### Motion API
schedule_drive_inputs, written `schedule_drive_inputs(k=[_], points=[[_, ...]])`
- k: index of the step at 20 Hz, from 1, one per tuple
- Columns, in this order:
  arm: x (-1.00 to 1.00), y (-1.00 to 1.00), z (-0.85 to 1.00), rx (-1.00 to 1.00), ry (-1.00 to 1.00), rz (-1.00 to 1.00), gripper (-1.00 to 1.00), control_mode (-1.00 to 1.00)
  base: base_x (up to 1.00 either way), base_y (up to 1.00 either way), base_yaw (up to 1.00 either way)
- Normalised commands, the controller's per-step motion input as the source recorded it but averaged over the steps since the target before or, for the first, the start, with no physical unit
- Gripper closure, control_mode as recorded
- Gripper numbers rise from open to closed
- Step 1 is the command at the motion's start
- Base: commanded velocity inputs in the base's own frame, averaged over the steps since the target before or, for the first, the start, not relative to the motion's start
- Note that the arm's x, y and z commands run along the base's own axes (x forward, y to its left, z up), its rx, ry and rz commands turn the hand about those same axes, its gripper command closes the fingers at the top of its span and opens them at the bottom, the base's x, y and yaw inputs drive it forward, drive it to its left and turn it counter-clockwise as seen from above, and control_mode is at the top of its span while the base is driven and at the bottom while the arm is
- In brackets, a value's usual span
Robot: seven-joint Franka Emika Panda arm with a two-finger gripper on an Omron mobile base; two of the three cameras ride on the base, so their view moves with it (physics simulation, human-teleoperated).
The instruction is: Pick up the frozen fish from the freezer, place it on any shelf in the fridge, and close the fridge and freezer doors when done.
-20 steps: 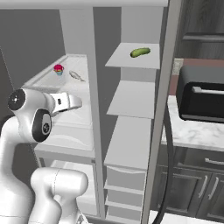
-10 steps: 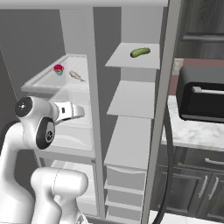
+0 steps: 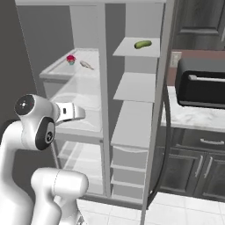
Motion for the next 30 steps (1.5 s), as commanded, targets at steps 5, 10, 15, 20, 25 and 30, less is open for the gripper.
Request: schedule_drive_inputs(k=[5, 10, 15, 20, 25, 30], points=[[0.00, 0.00, 0.00, 0.00, 0.00, 0.00, -1.00, 1.00, -0.21, -0.14, 0.00], [0.00, 0.00, 0.00, 0.00, 0.00, 0.00, -1.00, 1.00, 0.00, -0.20, 0.00], [0.00, 0.00, 0.00, 0.00, 0.00, 0.00, -1.00, 1.00, -0.06, -0.19, 0.00], [0.00, 0.00, 0.00, 0.00, 0.00, 0.00, -1.00, 1.00, -0.22, -0.31, 0.00], [0.00, 0.00, 0.00, 0.00, 0.00, 0.00, -1.00, 1.00, -0.27, -0.20, 0.00], [0.00, 0.00, 0.00, 0.00, 0.00, 0.00, -1.00, 1.00, -0.30, 0.00, 0.00]])
